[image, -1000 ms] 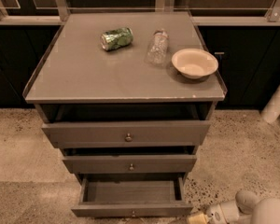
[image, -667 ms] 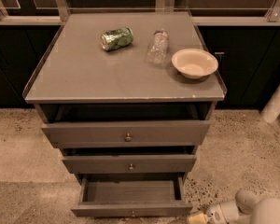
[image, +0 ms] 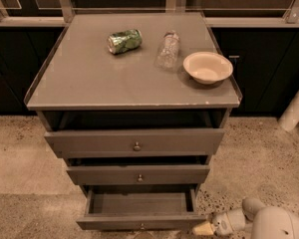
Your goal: Close bottom drawer
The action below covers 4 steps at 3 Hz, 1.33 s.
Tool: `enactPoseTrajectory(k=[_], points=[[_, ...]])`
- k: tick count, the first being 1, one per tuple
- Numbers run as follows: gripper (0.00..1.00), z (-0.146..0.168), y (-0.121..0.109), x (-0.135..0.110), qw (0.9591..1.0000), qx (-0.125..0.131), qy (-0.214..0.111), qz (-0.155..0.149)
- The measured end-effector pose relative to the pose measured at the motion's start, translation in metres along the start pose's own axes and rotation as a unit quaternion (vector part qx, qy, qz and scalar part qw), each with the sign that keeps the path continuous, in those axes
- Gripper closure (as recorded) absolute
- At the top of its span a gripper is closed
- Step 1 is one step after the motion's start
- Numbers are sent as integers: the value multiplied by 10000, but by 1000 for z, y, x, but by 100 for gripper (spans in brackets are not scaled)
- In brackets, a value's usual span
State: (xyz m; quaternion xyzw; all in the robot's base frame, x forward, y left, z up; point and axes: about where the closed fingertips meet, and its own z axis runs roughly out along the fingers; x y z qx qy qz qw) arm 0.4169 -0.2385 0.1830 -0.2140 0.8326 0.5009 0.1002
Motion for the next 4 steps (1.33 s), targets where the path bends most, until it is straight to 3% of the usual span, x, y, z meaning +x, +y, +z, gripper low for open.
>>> enactPoseTrajectory(k=[1,2,4], points=[[100,0,0,0,10000,0,0,0],[100,9,-6,3,9999,155,-1,-4],[100,33,-17,-8,9961,842,-103,-259]])
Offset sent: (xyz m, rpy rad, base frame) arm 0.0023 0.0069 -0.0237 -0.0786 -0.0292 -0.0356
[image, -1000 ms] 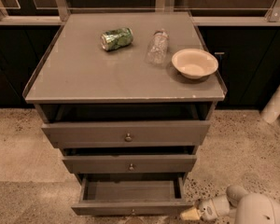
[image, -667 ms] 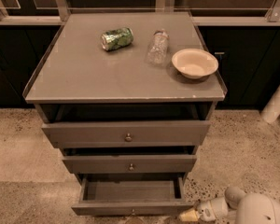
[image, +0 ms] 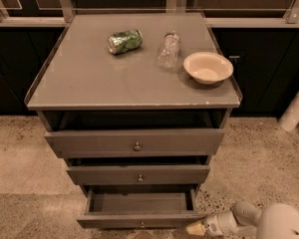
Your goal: Close bottom drawer
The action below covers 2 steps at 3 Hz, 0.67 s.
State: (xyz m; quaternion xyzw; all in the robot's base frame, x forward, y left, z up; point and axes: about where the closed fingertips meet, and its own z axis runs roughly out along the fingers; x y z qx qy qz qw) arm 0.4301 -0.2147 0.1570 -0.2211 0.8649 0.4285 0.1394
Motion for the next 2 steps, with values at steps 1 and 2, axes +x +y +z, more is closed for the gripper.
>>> enactPoseTrajectory(k=[1,2], points=[[100,4,-6,-18,9993,305,-156,-124],[100,6,-18,-31,9973,602,-363,-190]])
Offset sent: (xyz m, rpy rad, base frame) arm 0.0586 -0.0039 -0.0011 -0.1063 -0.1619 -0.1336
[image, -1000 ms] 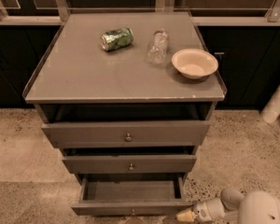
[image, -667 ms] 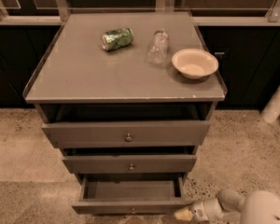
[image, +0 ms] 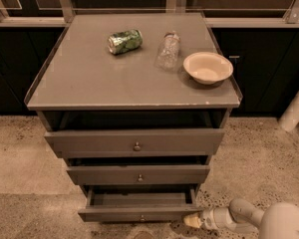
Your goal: Close bottom drawer
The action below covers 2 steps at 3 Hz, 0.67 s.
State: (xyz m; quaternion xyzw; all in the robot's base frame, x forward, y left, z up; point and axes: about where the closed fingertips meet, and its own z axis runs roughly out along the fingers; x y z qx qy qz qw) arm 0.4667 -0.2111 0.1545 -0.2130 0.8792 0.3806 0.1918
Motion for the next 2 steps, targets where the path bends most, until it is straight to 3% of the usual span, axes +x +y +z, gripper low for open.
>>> enactPoseTrajectory(k=[2], points=[[100,8,-13,-1,9999,118,18,80]])
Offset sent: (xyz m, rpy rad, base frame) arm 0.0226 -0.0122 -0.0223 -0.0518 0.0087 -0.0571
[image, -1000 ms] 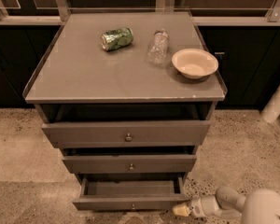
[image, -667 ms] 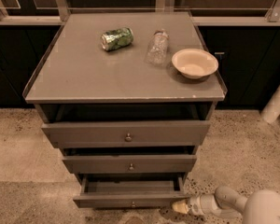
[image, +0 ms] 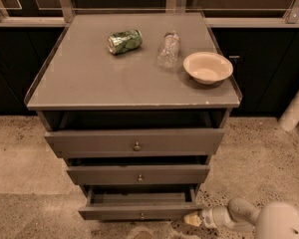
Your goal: Close bottom drawer
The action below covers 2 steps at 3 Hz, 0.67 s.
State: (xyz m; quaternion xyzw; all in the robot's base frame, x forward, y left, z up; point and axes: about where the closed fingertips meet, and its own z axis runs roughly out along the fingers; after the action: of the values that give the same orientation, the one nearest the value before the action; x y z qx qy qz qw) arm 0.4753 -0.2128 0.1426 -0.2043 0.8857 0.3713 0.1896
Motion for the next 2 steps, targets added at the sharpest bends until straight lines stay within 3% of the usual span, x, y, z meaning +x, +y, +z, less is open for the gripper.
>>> enactPoseTrajectory(k=[2], points=[[100,9,-25,-18,9994,268,-185,113]])
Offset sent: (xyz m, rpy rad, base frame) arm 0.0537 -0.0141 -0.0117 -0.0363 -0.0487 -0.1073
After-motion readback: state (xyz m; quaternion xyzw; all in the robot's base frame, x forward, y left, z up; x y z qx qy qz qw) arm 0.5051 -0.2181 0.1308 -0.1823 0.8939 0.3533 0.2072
